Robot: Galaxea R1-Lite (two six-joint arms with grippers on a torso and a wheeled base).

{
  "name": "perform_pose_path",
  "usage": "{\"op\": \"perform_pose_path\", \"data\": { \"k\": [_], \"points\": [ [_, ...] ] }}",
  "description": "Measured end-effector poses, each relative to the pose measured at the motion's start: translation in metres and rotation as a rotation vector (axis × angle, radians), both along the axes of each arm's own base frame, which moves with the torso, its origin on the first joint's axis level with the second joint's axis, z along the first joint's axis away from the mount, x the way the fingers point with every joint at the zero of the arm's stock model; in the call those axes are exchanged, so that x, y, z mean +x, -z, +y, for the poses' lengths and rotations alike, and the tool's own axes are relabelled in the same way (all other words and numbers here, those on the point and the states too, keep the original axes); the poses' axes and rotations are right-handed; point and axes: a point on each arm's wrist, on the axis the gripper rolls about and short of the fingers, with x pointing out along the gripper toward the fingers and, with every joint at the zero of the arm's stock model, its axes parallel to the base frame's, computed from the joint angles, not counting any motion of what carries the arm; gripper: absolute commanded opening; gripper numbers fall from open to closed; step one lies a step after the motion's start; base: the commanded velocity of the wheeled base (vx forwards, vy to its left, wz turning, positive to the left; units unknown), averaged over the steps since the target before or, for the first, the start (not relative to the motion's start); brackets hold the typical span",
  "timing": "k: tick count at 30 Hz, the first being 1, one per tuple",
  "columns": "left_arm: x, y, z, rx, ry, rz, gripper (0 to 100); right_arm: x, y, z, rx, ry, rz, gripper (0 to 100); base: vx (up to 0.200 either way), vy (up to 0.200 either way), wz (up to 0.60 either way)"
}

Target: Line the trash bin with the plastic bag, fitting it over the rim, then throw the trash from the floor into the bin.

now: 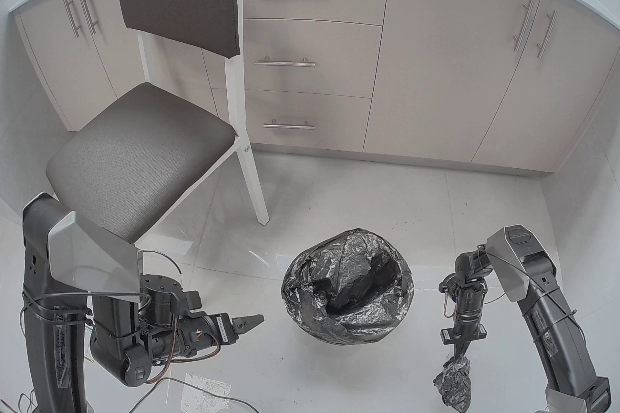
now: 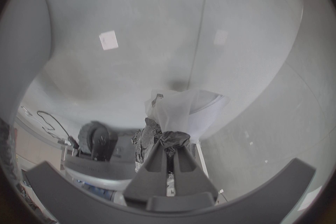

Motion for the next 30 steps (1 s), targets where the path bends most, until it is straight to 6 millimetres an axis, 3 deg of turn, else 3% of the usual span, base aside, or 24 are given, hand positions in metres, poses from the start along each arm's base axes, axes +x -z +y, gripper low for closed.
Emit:
{"op": "perform_pose_path", "data": {
  "k": [7,17,23,30],
  "points": [
    [0.000,0.000,0.000,0.000,0.000,0.000,100,0.002,-0.040,-0.012,-0.003,0.037,0.063,0,0.000,0.000,0.00],
    [0.000,0.000,0.000,0.000,0.000,0.000,100,0.013,-0.153,-0.008,0.011,0.035,-0.026,0,0.000,0.000,0.00],
    [0.000,0.000,0.000,0.001,0.001,0.002,100,0.005,-0.223,0.017,0.022,-0.025,-0.108,0,0.000,0.000,0.00],
    [-0.001,0.000,0.000,0.003,0.002,0.005,100,-0.017,-0.288,0.073,0.033,-0.155,-0.224,0,0.000,0.000,0.00]
  ]
}}
